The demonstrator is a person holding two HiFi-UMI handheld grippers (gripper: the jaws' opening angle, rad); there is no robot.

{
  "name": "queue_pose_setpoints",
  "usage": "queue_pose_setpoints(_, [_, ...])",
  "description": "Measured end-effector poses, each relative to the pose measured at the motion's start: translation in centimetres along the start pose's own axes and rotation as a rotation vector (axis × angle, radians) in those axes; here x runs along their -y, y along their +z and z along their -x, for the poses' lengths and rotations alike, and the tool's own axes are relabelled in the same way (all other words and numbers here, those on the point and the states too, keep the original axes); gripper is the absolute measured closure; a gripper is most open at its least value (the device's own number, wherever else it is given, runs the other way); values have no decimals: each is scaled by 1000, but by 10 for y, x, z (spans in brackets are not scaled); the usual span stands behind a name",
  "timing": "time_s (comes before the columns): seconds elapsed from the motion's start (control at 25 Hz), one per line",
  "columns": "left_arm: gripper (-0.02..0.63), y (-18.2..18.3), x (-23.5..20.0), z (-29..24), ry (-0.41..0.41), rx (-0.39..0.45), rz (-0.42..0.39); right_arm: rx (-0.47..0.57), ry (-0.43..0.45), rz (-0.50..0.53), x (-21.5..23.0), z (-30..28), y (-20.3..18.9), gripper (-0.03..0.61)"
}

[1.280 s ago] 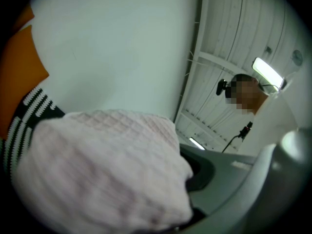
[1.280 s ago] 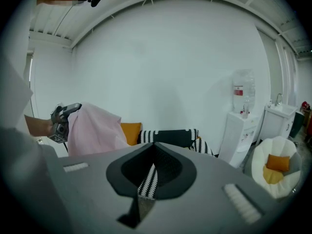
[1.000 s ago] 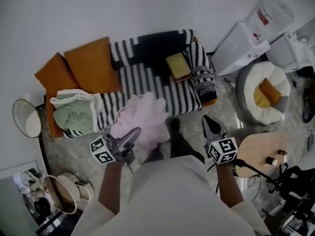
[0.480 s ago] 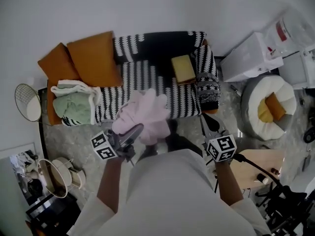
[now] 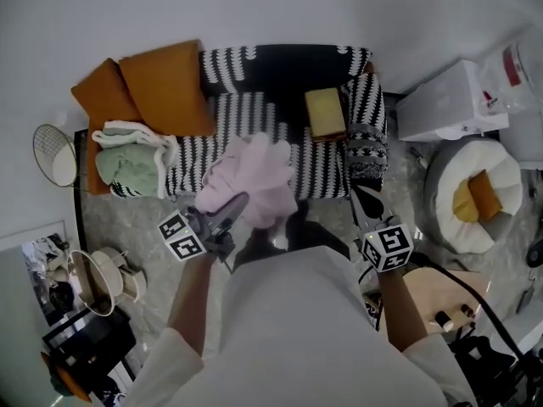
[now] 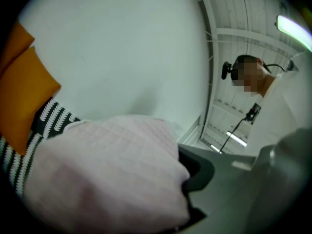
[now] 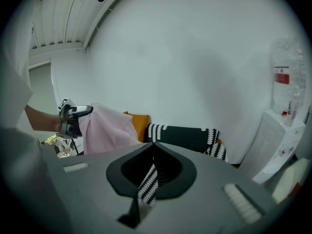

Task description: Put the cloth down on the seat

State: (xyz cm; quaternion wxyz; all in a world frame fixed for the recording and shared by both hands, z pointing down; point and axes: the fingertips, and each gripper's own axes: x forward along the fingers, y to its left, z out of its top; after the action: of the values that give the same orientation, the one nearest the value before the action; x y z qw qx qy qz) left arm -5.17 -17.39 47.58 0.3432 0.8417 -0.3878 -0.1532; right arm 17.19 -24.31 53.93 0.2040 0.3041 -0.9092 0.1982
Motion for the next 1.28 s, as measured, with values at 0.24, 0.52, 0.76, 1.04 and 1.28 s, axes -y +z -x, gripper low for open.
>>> queue_pose_setpoints(0.24, [526,-3,-26,-26,63,-6,-4,-30,27,-44,22,-19,-6,574])
queue_pose_setpoints(0.52, [525,-14,-62,-41,119,-6,29,-53,40,-82,20,-41,-14,574])
queue_pose_setpoints(0.76, [525,-23,-97,-46,134,-42,67,-94,21,-88,19,-59,-28,574])
queue_pose_setpoints(1.04, [525,-39,-147,-47,137,-123,102,-149,-41,-148,26,-88,-49,575])
queue_pose_setpoints(1.28, [523,-47,-199,-47,134,-216,118,-192,-78,-185,19,-120,-60,575])
